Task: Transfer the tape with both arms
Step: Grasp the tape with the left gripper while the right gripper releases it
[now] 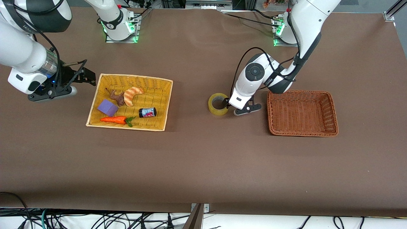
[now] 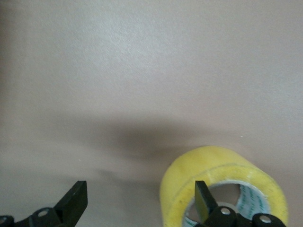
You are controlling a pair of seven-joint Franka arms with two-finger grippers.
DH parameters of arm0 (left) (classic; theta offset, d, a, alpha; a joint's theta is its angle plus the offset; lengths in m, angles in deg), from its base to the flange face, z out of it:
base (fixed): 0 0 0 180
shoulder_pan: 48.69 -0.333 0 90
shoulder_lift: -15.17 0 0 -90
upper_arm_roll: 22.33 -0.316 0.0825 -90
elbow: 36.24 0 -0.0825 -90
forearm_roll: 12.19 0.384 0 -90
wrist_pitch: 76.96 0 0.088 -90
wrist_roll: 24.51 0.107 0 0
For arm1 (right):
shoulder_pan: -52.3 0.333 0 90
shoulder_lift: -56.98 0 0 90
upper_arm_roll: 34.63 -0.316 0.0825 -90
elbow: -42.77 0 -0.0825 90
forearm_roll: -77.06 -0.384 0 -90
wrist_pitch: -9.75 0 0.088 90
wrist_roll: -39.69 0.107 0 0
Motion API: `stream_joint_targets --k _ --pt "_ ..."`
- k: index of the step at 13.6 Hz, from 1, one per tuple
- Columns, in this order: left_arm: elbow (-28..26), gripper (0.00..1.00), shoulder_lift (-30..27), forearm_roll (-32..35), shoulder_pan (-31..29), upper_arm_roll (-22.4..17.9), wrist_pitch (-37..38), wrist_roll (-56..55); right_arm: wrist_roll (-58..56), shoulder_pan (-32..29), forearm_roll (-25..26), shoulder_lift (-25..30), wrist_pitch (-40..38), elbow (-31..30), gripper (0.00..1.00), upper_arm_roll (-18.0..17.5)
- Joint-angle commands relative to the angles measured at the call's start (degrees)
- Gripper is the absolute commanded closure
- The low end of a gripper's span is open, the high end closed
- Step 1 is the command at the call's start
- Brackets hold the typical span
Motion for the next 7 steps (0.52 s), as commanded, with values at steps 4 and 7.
stream_joint_targets --k 4,7 --pt "3.3 0.0 4.1 4.0 2.5 0.8 0.2 -5.0 -0.4 -0.3 1.7 -0.1 0.5 -0.5 0.0 -0.2" --pt "6.4 0.0 8.6 12.9 3.2 1.5 0.2 -5.6 -0.1 -0.3 2.4 -1.0 1.5 -0.4 0.0 -0.3"
